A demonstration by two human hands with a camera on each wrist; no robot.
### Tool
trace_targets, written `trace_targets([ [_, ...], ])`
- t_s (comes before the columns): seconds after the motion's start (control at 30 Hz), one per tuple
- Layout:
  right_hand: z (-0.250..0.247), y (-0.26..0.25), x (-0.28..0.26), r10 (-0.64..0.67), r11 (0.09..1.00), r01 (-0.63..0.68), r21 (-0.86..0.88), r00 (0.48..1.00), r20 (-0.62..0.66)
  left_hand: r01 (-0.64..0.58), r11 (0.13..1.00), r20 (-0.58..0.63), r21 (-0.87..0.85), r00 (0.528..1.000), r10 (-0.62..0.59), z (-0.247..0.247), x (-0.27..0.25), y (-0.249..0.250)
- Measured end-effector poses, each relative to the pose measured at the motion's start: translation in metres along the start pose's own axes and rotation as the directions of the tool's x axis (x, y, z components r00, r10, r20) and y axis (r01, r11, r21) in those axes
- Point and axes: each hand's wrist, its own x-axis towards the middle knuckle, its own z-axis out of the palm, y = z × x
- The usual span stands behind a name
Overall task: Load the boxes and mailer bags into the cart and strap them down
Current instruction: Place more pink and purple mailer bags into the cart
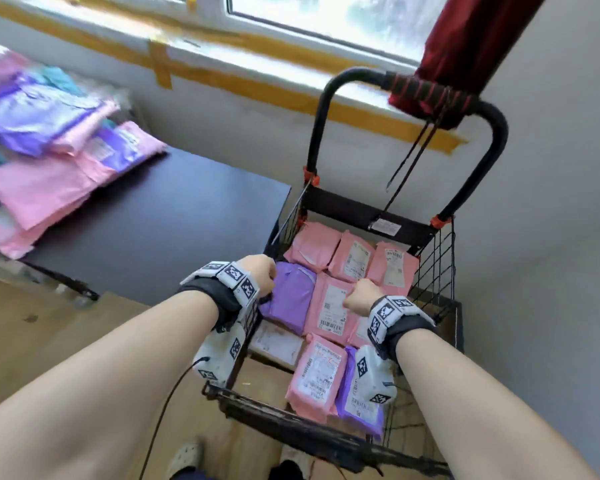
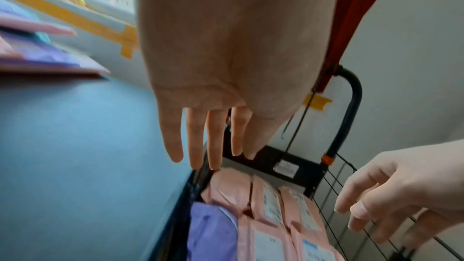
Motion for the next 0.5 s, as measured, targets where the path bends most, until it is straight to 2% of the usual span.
trace_targets([
  [0.13,-0.009,-0.083,-0.014,-0.099,0.993,0.093,-0.073,0.992,-0.079,0.022,1.000,-0.102,0.018,0.995,-0.020,-0.061,-0.027,-0.051],
  [0.3,-0.011,-0.187,-0.032,-0.177,0.982,0.169,-0.079,0.978,-0.110,0.046,0.999,-0.181,0.014,0.983,-0.043,-0.122,-0.056,-0.136],
  [0.5,-0.001,-0.340,-0.052,-0.250,0.968,0.246,-0.045,0.951,-0.180,0.081,0.997,-0.311,-0.013,0.947,-0.081,-0.206,-0.091,-0.269],
])
